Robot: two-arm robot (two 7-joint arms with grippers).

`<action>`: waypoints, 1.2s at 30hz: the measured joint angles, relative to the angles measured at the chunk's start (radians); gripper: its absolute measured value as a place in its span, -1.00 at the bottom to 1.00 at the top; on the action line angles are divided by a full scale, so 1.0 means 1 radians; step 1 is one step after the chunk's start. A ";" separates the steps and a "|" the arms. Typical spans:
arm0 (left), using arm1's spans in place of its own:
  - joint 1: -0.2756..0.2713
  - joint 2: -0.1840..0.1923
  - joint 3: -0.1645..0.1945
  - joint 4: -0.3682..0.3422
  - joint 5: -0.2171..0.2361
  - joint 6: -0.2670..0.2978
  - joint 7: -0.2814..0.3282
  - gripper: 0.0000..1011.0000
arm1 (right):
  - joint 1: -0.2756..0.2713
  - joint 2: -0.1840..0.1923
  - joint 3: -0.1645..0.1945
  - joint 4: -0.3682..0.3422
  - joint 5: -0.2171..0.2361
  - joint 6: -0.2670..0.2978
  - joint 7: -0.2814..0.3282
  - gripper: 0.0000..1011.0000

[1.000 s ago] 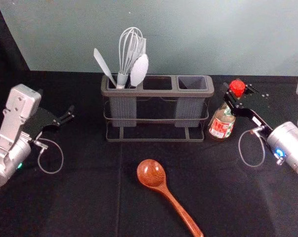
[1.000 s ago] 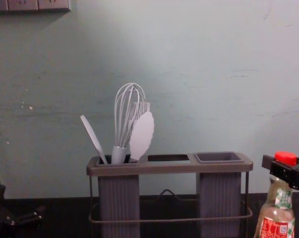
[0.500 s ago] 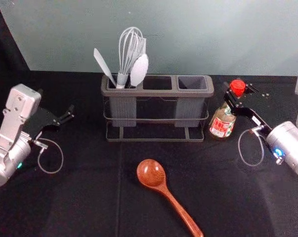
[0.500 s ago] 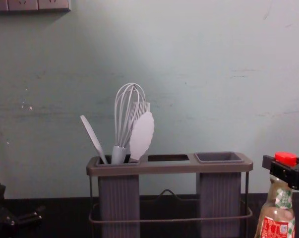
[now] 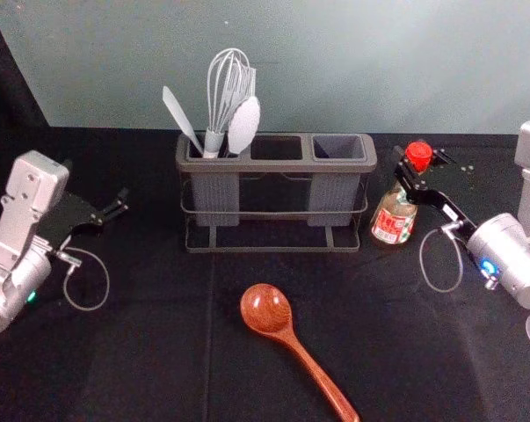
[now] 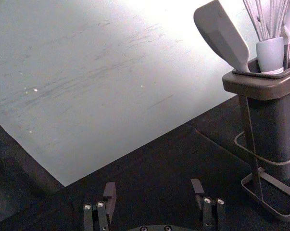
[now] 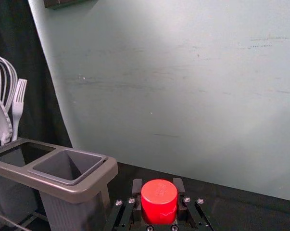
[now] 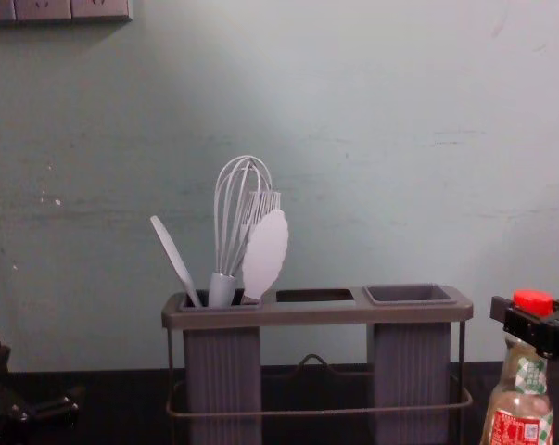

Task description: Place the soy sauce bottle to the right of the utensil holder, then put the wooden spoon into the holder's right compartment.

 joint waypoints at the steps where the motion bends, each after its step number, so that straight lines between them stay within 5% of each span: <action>1: 0.000 0.000 0.000 0.000 0.000 0.000 0.000 1.00 | 0.002 -0.001 0.000 0.003 -0.003 0.000 0.000 -0.24; 18: 0.000 0.000 0.000 0.000 0.000 0.000 0.000 1.00 | -0.020 0.009 0.028 -0.056 -0.004 0.001 -0.008 0.81; 23: 0.000 0.000 0.000 0.000 0.000 0.000 0.000 1.00 | -0.050 0.021 0.042 -0.110 -0.004 0.002 -0.011 0.98; 36: 0.000 0.000 0.000 0.000 0.000 0.000 0.000 1.00 | -0.193 0.050 0.048 -0.302 -0.023 0.058 -0.047 0.98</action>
